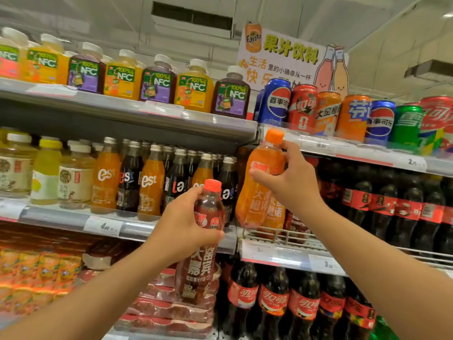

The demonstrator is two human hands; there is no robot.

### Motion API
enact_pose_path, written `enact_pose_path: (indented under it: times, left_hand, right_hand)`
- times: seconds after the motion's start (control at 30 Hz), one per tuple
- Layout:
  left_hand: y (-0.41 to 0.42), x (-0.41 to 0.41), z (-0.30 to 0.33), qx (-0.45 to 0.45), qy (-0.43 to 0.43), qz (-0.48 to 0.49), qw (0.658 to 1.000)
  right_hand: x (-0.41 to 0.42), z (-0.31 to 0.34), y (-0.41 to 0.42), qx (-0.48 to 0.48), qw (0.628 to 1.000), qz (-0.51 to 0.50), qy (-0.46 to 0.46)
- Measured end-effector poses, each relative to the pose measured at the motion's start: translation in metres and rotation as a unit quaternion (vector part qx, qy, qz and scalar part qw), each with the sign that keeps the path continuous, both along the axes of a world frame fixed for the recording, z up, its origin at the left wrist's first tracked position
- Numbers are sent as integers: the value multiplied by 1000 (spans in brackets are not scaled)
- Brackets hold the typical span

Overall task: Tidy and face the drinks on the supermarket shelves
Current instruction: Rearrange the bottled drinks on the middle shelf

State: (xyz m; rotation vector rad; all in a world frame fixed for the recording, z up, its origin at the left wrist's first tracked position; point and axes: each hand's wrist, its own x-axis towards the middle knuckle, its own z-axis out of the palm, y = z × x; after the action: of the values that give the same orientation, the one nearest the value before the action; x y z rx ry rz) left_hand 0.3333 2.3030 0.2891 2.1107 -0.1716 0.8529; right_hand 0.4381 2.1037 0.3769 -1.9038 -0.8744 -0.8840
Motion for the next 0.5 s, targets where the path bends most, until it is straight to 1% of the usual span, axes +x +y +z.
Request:
enact_pose_path:
  times: [0.17, 0.33, 0.5]
  left_hand:
    - [21, -6, -8, -25, 10, -12, 1000]
    - [30, -10, -13, -9, 10, -33, 999]
    - [36, -10, -15, -15, 6, -31, 999]
  right_hand:
    - [12, -7, 20, 11, 1000, -20, 5]
    - [30, -18, 27, 17, 998, -52, 23]
    - [43, -23, 35, -11, 997, -79, 8]
